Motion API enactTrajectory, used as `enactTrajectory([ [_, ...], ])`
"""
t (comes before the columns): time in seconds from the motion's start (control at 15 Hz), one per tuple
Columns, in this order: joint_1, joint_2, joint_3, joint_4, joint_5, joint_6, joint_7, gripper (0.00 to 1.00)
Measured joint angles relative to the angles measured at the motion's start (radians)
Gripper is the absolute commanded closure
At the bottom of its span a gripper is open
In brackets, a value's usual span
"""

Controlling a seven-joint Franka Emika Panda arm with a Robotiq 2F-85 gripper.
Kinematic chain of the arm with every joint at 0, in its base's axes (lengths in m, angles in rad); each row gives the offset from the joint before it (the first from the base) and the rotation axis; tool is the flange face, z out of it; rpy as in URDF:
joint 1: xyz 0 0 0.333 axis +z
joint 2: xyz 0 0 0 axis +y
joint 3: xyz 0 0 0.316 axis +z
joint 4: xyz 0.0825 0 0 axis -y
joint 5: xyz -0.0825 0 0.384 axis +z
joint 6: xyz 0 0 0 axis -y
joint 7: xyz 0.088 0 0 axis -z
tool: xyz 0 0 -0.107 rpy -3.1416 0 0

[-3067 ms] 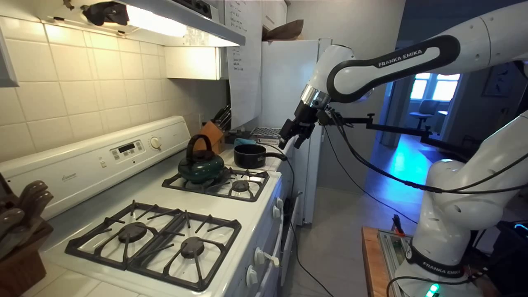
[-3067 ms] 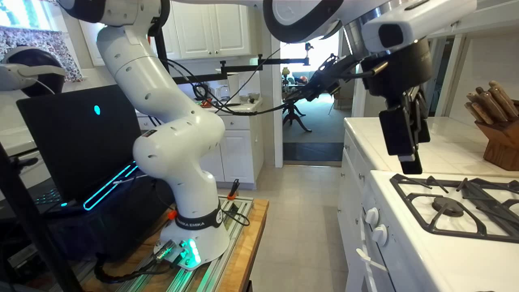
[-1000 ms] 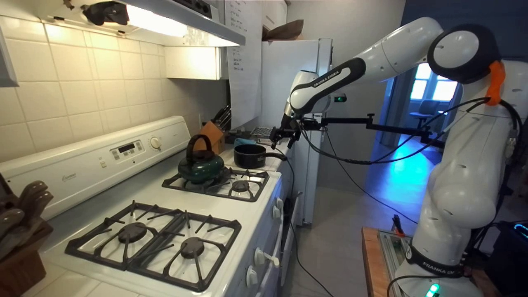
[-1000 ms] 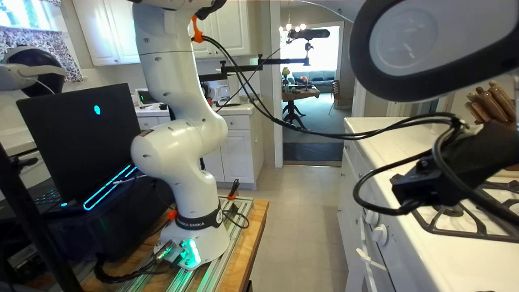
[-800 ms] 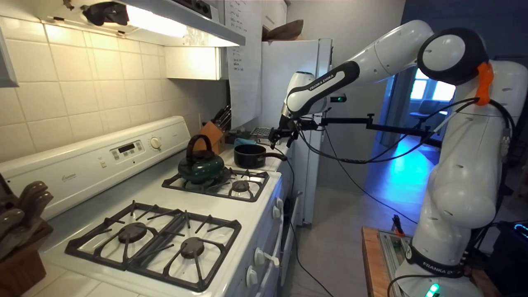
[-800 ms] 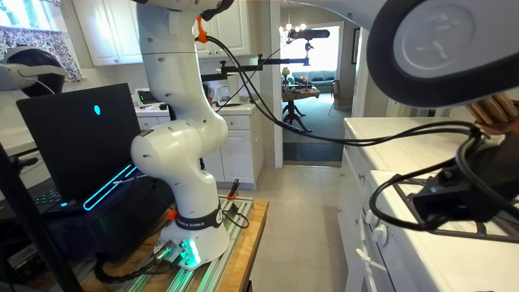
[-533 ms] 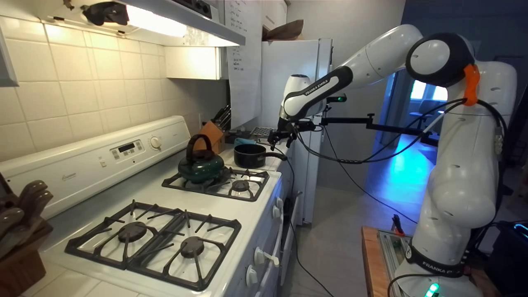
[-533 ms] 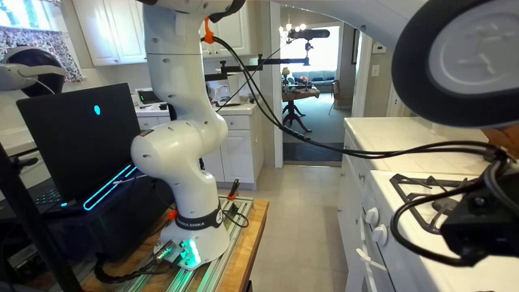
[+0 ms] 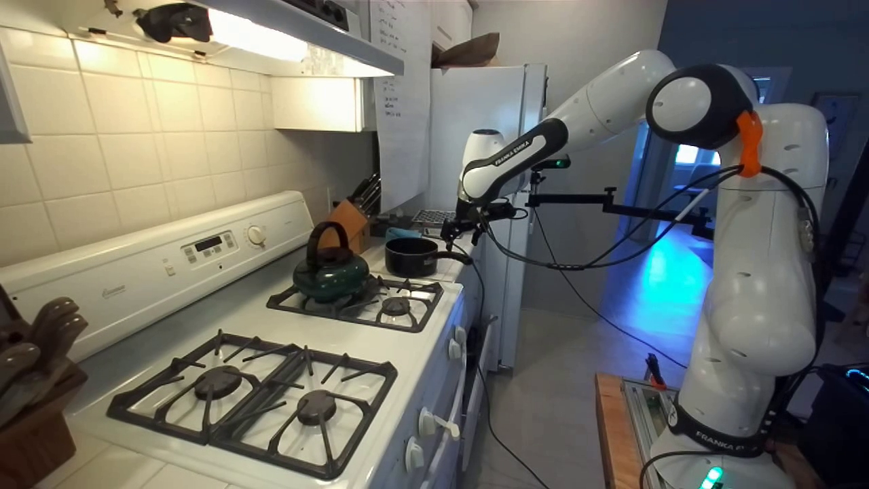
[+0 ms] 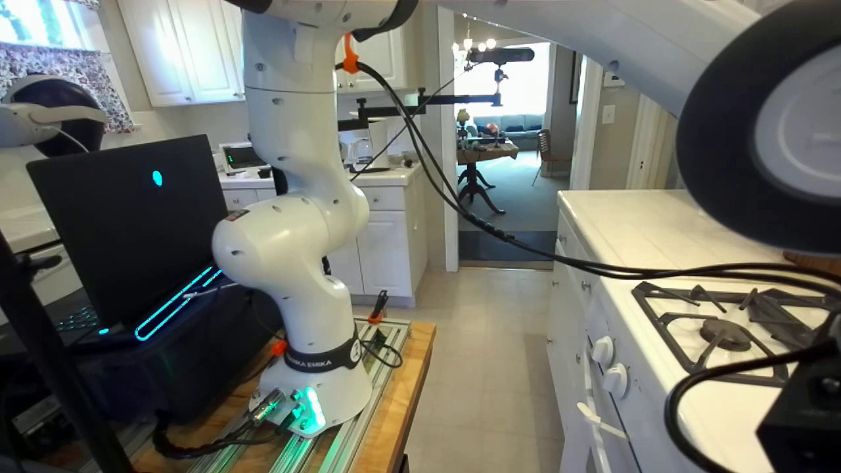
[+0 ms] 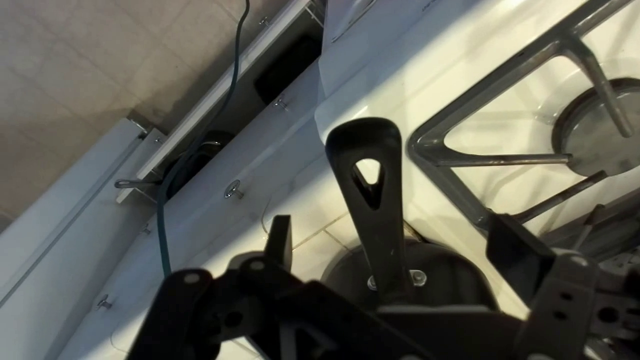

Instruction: Put the pot on the stove

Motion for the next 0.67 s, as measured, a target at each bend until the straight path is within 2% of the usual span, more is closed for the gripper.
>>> enactTrajectory([
  [0.67,-0.006,0.072,-0.009,0.059,0.002,0.004,-0.004,0.00],
])
